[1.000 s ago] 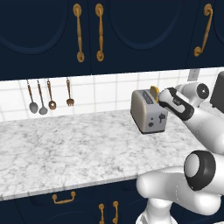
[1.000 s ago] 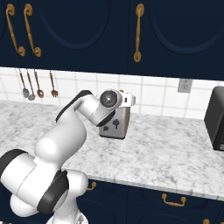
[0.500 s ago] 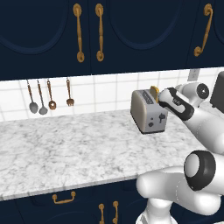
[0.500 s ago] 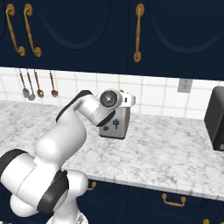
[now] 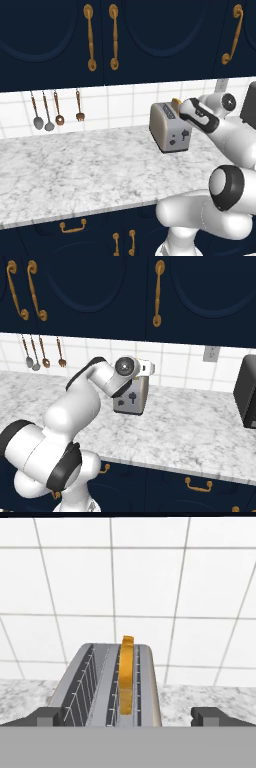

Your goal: Start the toaster. Once the lever pops up, take the bread to the plate on the dining counter.

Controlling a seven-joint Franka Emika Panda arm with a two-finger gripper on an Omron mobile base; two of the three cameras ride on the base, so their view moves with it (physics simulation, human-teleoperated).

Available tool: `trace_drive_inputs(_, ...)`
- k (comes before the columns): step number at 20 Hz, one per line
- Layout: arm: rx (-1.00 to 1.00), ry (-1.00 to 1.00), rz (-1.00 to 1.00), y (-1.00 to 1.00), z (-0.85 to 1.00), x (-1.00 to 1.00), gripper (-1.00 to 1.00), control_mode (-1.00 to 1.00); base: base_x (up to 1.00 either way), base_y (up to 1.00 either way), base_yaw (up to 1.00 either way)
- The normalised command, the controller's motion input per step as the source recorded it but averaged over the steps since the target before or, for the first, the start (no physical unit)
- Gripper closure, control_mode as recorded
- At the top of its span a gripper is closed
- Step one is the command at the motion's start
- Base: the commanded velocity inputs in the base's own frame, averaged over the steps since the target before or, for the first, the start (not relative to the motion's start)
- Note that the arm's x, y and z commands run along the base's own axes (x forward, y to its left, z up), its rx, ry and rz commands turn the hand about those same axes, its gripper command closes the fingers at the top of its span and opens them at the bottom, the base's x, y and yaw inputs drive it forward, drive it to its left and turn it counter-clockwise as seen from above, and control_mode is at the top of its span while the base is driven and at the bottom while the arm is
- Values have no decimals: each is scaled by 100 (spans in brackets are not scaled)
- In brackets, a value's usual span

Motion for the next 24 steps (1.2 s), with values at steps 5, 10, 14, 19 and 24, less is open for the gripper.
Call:
trace_drive_inputs(5, 0, 1, 0, 0, -5, 12, -100, -100, 0, 0, 0)
trace_drive_inputs(10, 0, 2, 0, 0, -23, 3, -100, -100, 0, 0, 0)
trace_drive_inputs(14, 0, 1, 0, 0, -21, 6, -100, -100, 0, 0, 0)
trace_drive_inputs(19, 0, 1, 0, 0, -4, 19, -100, -100, 0, 0, 0)
trace_drive_inputs(24, 0, 2, 0, 0, 0, 21, -100, -100, 0, 0, 0)
